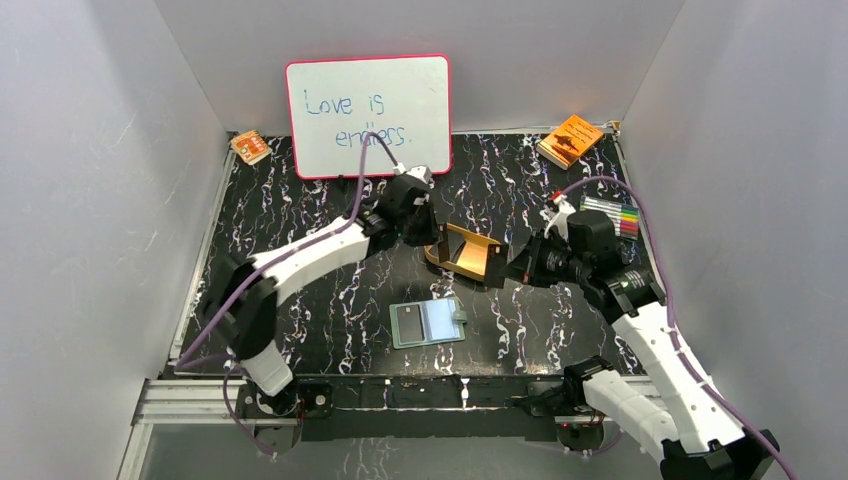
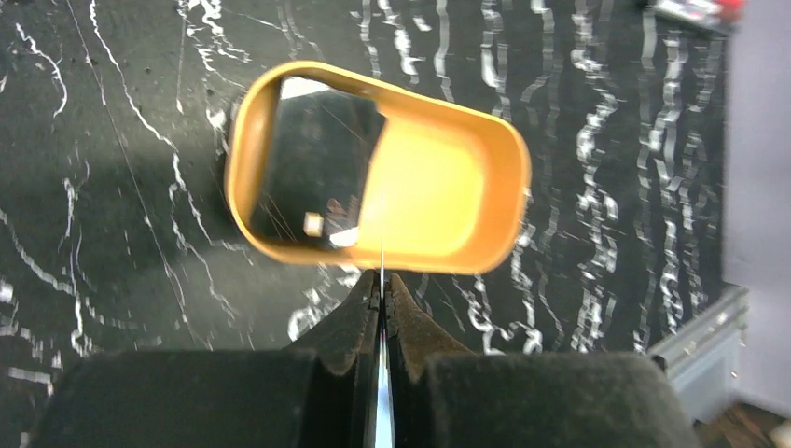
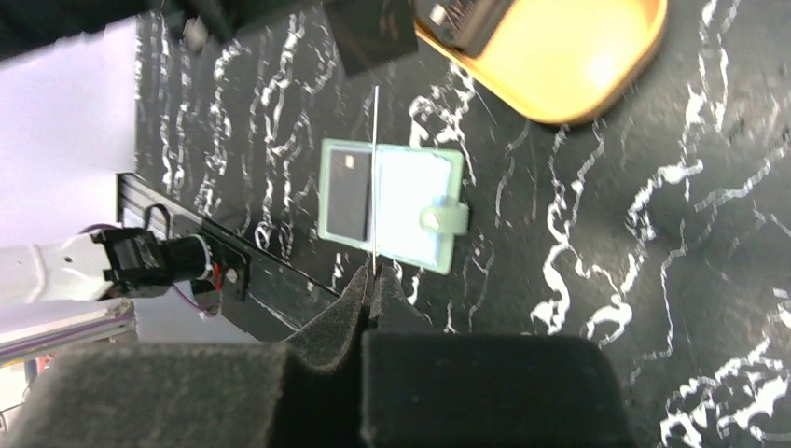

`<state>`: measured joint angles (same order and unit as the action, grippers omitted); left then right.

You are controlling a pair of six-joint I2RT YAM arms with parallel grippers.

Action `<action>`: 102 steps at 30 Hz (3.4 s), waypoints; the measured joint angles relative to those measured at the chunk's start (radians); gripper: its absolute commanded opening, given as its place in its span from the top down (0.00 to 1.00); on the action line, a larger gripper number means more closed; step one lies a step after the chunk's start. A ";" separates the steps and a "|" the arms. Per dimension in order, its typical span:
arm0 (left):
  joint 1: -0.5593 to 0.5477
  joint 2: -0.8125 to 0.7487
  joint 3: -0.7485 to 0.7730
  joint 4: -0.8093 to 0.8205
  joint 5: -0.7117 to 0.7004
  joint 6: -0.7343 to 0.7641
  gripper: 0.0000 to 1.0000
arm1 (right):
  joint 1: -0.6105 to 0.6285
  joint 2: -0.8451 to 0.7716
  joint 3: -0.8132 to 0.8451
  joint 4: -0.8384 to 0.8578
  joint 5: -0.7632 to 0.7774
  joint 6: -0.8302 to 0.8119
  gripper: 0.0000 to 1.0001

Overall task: Put the credit cards into the card holder
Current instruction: Place the credit card in the storage box, then turn over the card slot in the card holder.

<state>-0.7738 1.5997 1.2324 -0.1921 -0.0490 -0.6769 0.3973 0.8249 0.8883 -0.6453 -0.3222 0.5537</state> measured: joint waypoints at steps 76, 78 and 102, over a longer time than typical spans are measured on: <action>-0.223 -0.373 -0.385 -0.153 -0.034 -0.145 0.16 | 0.102 0.055 -0.290 0.132 -0.195 0.021 1.00; -0.258 -0.323 -0.369 -0.158 -0.054 -0.146 0.19 | 0.127 0.066 -0.307 0.137 -0.193 0.022 1.00; -0.269 0.089 -0.143 -0.223 -0.209 -0.106 0.31 | 0.180 -0.053 -0.396 0.122 -0.176 0.041 1.00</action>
<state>-1.0428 1.6890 1.0897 -0.4152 -0.2577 -0.7830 0.5777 0.7719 0.4919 -0.5228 -0.4980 0.5945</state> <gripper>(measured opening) 0.646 0.013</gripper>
